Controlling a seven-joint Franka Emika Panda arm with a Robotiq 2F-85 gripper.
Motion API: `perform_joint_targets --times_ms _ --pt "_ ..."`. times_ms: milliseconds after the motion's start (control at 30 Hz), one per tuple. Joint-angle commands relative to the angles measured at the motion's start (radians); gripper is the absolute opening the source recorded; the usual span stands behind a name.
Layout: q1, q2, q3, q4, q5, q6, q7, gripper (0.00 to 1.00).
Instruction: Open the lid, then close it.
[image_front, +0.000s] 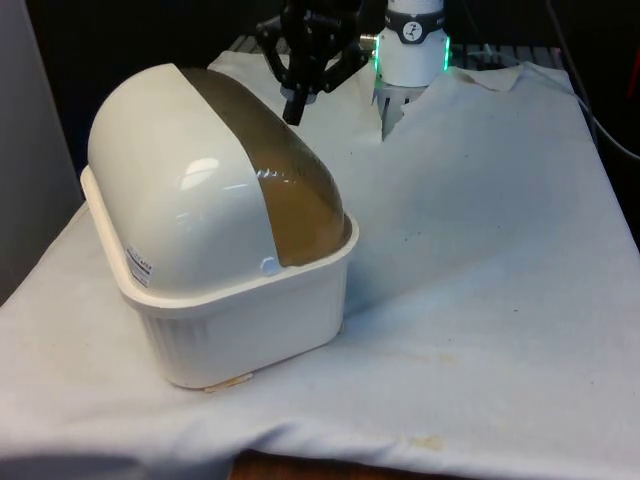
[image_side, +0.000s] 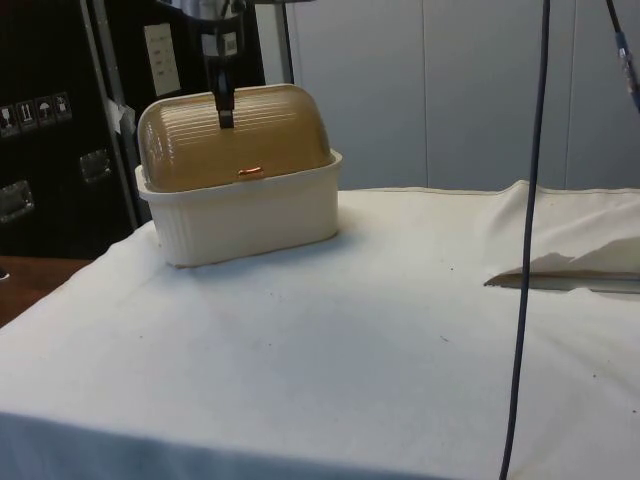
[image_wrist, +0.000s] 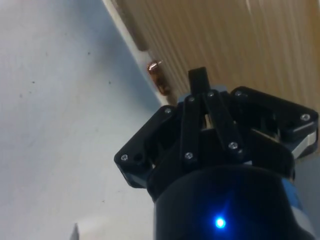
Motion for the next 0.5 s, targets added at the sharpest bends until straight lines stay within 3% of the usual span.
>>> perform_joint_targets --times_ms 0,167,333,400,467 --pt "-0.005 -0.002 0.010 0.001 0.026 -0.015 -0.019 0.00" --pt "-0.003 -0.005 0.015 0.000 0.078 -0.033 -0.047 0.00" --pt "-0.001 -0.003 0.009 0.003 0.077 -0.030 -0.046 0.00" --pt "0.009 -0.011 0.007 -0.002 0.063 -0.037 -0.034 0.00" --pt "0.011 -0.015 0.006 -0.006 0.062 -0.043 -0.027 0.00"
